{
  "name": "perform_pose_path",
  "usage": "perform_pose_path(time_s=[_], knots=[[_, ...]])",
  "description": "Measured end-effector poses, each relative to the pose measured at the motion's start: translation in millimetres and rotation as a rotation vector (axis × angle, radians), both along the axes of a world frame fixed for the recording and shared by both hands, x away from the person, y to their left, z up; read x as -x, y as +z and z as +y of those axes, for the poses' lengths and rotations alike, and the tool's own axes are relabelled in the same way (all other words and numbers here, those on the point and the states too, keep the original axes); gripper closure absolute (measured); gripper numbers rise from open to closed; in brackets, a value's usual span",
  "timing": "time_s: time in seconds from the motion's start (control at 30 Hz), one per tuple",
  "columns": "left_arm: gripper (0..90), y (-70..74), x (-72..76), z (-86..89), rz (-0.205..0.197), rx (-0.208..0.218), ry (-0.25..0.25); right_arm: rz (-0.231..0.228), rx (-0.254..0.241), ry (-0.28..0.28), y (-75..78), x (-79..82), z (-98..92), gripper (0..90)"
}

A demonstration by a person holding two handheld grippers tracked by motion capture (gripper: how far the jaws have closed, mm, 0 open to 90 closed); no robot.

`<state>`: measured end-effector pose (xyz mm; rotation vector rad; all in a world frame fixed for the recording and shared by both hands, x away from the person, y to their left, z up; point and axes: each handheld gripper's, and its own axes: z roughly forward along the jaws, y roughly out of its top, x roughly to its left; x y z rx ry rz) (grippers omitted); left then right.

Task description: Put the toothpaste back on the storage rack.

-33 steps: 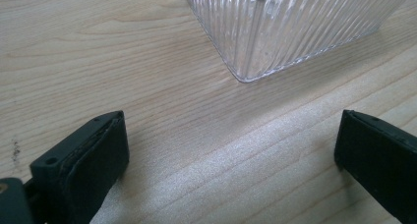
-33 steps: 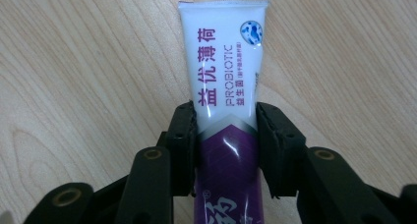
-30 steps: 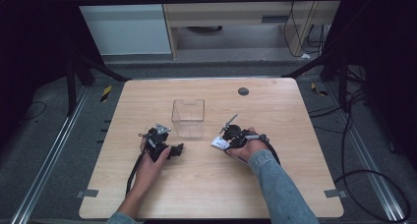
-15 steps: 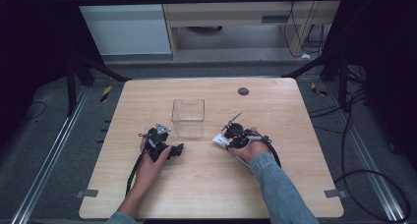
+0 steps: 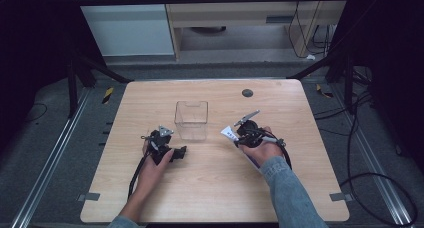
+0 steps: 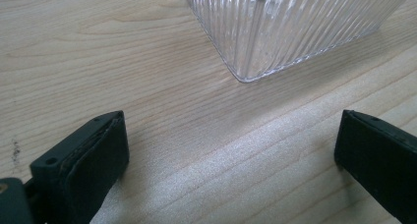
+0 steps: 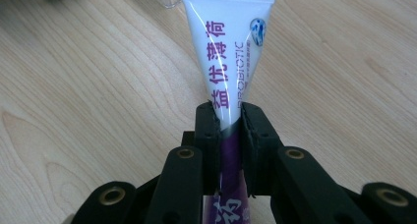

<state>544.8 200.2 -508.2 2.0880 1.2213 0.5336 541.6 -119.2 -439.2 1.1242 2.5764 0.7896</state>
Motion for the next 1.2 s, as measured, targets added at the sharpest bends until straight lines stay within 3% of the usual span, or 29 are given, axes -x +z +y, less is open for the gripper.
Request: perform_pose_path(time_s=[0.23,0.5,1.2], knots=[[0.0,0.0,0.0,0.0,0.0,0.0,0.0,-0.006,-0.005,-0.015,6.6,0.2,-7.2,79.3],[0.0,0.0,0.0,0.0,0.0,0.0,0.0,-0.044,-0.007,-0.029,22.2,1.0,-14.9,79.3],[0.0,0.0,-0.3,0.1,0.0,-0.001,-0.002,-0.18,-0.121,-0.11,48.8,-12.5,-15.8,79.3]])
